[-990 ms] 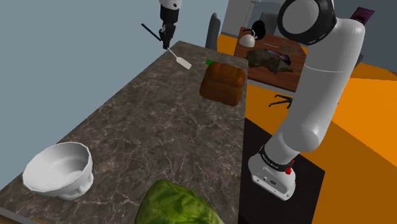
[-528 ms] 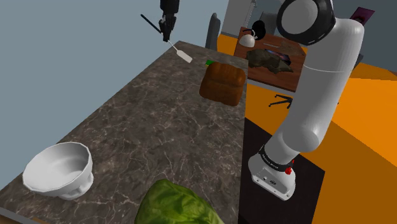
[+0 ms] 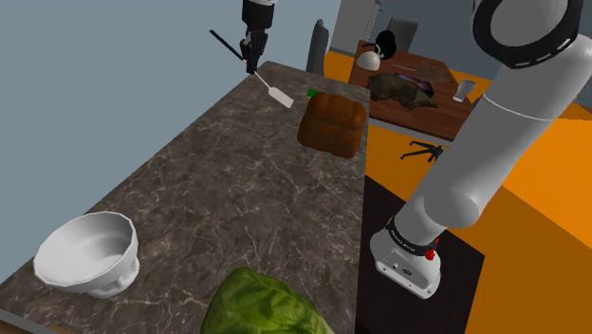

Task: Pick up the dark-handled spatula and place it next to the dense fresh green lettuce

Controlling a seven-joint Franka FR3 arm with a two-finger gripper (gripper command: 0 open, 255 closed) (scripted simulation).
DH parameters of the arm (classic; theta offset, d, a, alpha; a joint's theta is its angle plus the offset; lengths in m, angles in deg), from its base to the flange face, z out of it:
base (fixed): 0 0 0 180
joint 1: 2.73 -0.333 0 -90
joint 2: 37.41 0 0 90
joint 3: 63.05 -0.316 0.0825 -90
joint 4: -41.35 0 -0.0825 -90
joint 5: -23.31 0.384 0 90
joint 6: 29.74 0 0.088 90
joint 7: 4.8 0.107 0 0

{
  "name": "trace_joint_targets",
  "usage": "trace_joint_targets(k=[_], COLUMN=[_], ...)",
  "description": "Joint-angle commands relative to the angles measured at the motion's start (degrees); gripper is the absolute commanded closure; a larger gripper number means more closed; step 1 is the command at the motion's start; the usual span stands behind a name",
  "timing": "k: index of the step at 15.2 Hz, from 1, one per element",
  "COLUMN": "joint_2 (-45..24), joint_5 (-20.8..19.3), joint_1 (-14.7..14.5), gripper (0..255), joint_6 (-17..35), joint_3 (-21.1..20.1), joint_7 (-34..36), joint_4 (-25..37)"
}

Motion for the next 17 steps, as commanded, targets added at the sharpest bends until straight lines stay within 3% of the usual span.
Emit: trace_joint_targets(k=[1, 9, 17], joint_2=[3.98, 16.95, 27.85], joint_5=[0.16, 1.71, 4.88], joint_1=[-0.78, -4.24, -8.38], gripper=[255, 255, 255], joint_6=[0.7, 2.26, 1.51], joint_3=[-0.7, -4.68, -9.79], joint_7=[1.47, 8.32, 15.97], joint_4=[-4.66, -18.96, -28.67])
